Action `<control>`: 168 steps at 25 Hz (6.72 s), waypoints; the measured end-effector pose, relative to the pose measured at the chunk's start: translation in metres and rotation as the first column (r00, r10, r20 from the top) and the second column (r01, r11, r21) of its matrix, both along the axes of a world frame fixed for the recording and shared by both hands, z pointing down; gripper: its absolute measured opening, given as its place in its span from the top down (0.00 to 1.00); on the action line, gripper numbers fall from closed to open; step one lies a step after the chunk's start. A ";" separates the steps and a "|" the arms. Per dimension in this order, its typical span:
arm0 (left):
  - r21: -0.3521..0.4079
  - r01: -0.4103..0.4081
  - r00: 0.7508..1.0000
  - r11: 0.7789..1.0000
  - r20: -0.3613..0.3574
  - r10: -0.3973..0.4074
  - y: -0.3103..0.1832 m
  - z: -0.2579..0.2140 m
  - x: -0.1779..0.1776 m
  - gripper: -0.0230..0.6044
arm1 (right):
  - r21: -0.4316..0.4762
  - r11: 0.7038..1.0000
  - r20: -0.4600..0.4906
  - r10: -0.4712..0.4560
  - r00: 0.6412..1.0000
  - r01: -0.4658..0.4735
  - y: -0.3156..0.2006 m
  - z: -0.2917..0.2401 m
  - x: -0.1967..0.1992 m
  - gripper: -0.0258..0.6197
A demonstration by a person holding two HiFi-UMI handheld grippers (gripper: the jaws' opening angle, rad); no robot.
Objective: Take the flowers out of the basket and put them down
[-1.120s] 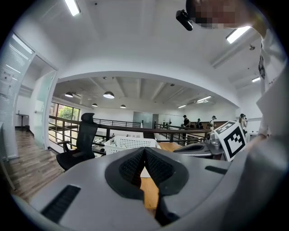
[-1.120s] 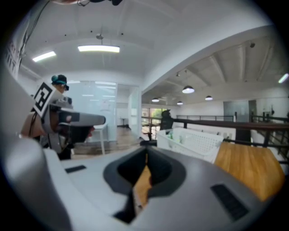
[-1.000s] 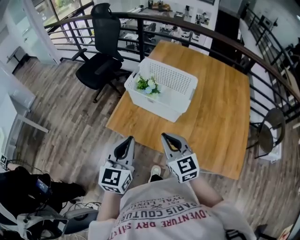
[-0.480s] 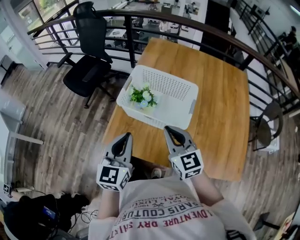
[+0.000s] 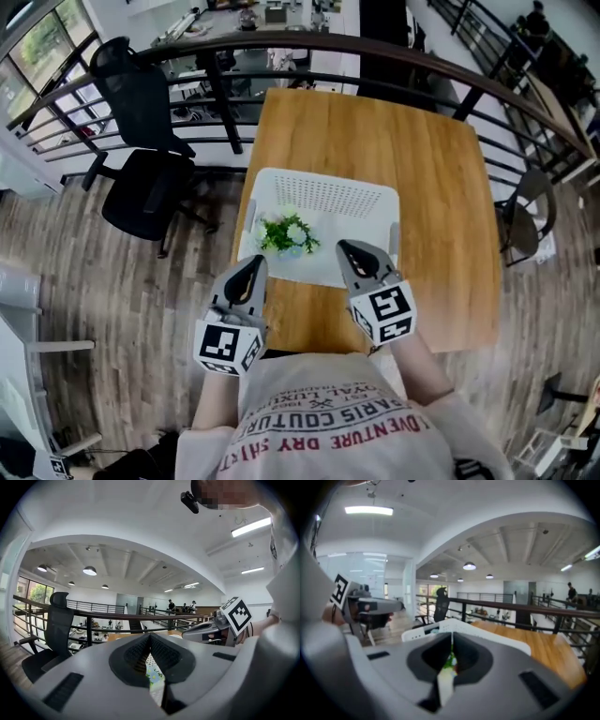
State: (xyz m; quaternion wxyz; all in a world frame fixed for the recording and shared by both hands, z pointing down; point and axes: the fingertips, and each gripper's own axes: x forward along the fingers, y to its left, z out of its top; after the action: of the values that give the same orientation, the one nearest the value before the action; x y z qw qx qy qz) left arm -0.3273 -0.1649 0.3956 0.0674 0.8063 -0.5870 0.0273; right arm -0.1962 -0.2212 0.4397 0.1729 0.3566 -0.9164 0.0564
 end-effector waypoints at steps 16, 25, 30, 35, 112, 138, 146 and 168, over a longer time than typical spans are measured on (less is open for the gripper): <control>-0.117 -0.110 0.991 0.987 -0.087 0.100 -0.058 0.051 -0.065 0.92 | -0.388 0.889 -0.404 -0.399 0.823 0.241 -0.035 0.126 -0.051 0.46; -0.175 -0.217 0.975 0.960 -0.092 0.203 -0.064 0.079 -0.061 0.92 | -0.458 0.832 -0.505 -0.532 0.680 0.312 -0.050 0.206 -0.070 0.30; -0.191 -0.260 0.964 0.947 -0.116 0.241 -0.071 0.083 -0.054 0.92 | -0.470 0.812 -0.481 -0.564 0.671 0.346 -0.055 0.220 -0.089 0.29; -0.207 -0.279 0.958 0.938 -0.121 0.258 -0.074 0.089 -0.050 0.92 | -0.489 0.793 -0.492 -0.595 0.636 0.363 -0.058 0.235 -0.099 0.27; -0.104 -0.310 0.950 0.945 -0.066 0.305 -0.046 0.044 0.297 0.92 | -0.206 0.973 -0.293 -0.162 0.942 0.103 -0.050 0.086 0.299 0.26; -0.269 -0.310 0.950 0.912 -0.065 0.304 -0.023 0.111 0.350 0.92 | -0.354 0.930 -0.311 -0.213 0.926 0.095 -0.046 0.266 0.320 0.26; -0.254 -0.322 0.946 0.912 -0.054 0.319 -0.023 0.106 0.351 0.92 | -0.371 0.926 -0.266 -0.174 0.948 0.066 -0.050 0.270 0.317 0.26; -0.183 -0.338 0.941 0.923 -0.047 0.335 -0.025 0.084 0.346 0.92 | -0.099 0.993 -0.158 0.053 0.986 -0.069 -0.021 0.117 0.337 0.27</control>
State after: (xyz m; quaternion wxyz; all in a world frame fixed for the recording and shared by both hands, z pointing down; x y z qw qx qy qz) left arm 0.0188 -0.1901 0.4799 0.1420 0.8852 -0.4342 0.0876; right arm 0.1405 -0.2422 0.5564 0.2601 0.3785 -0.8846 0.0815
